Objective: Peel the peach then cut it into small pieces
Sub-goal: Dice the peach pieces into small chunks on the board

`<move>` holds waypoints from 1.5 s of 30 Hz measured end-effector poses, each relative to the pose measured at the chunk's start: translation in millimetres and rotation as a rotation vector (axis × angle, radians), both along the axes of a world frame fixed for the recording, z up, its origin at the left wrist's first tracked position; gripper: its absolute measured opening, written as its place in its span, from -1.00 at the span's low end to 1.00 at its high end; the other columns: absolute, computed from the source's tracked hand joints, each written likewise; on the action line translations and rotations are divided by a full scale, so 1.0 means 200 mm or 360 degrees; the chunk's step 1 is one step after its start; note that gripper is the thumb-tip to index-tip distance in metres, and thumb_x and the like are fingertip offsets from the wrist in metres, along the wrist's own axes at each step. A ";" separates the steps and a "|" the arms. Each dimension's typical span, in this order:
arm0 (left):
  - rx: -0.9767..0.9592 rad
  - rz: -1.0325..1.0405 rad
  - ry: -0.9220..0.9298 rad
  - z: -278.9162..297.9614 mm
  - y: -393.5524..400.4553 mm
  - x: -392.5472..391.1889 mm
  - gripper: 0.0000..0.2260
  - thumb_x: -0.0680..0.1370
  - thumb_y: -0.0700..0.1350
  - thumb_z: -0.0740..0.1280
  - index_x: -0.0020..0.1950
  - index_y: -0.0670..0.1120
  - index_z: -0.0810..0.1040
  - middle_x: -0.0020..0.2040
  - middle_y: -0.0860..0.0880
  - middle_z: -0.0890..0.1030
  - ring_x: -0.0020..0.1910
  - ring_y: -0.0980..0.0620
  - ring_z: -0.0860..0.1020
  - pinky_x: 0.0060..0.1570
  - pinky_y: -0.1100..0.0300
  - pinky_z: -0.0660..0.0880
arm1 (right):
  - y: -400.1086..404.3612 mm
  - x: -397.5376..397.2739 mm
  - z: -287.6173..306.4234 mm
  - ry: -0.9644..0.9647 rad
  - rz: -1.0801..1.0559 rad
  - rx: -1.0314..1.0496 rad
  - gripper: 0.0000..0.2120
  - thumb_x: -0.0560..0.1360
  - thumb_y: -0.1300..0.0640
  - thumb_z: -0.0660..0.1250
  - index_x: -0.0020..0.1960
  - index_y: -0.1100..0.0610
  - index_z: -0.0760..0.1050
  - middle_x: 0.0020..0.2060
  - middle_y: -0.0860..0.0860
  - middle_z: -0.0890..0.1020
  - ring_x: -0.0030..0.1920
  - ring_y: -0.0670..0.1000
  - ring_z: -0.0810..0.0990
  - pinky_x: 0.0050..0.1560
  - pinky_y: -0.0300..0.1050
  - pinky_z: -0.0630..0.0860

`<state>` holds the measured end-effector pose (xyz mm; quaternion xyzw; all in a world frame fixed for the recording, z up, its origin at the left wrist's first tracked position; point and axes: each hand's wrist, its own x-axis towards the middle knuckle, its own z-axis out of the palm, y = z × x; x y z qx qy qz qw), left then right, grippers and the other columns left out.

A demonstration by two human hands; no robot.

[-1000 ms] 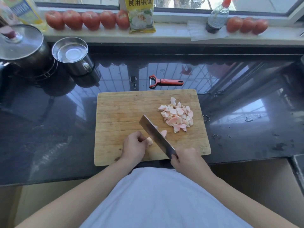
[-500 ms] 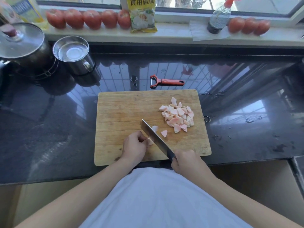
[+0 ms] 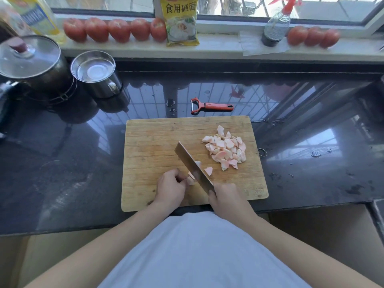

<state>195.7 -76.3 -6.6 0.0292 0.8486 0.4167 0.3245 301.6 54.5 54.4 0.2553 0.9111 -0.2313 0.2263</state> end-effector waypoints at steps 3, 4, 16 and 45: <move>0.0001 0.0032 -0.0043 -0.01 -0.01 -0.01 -0.85 0.51 -0.09 0.52 -0.24 -0.03 0.64 -0.25 0.04 0.71 -0.14 0.01 0.64 -0.18 0.12 0.52 | 0.03 0.06 0.03 -0.0081 0.0007 -0.0011 -0.82 0.62 0.13 0.17 -0.11 0.15 0.46 -0.16 0.15 0.63 -0.15 0.19 0.60 -0.17 0.02 0.55; -0.0013 0.0037 -0.0041 -0.01 0.00 -0.01 -0.84 0.51 -0.11 0.51 -0.25 -0.03 0.64 -0.25 0.04 0.71 -0.14 0.01 0.63 -0.19 0.12 0.50 | 0.03 0.08 0.04 -0.0130 0.0001 -0.0018 -0.80 0.63 0.12 0.17 -0.06 0.18 0.51 -0.14 0.15 0.63 -0.13 0.18 0.61 -0.13 0.04 0.58; -0.0021 0.0048 -0.0066 0.03 0.01 0.00 -0.84 0.54 -0.14 0.47 -0.25 -0.06 0.64 -0.28 0.04 0.70 -0.14 0.01 0.61 -0.24 0.15 0.41 | 0.06 0.12 0.02 -0.0325 0.0080 0.0000 -0.85 0.60 0.17 0.18 -0.06 0.17 0.51 -0.18 0.11 0.58 -0.16 0.14 0.56 -0.20 -0.02 0.51; -0.0035 0.0095 -0.0032 0.01 0.00 0.03 -0.85 0.58 -0.13 0.45 -0.20 -0.04 0.63 -0.24 0.04 0.72 -0.09 0.01 0.65 -0.15 0.12 0.50 | 0.04 0.10 0.03 -0.0176 0.0034 0.0031 -0.78 0.63 0.11 0.18 -0.16 0.16 0.45 -0.32 0.03 0.45 -0.22 0.12 0.51 -0.27 -0.09 0.41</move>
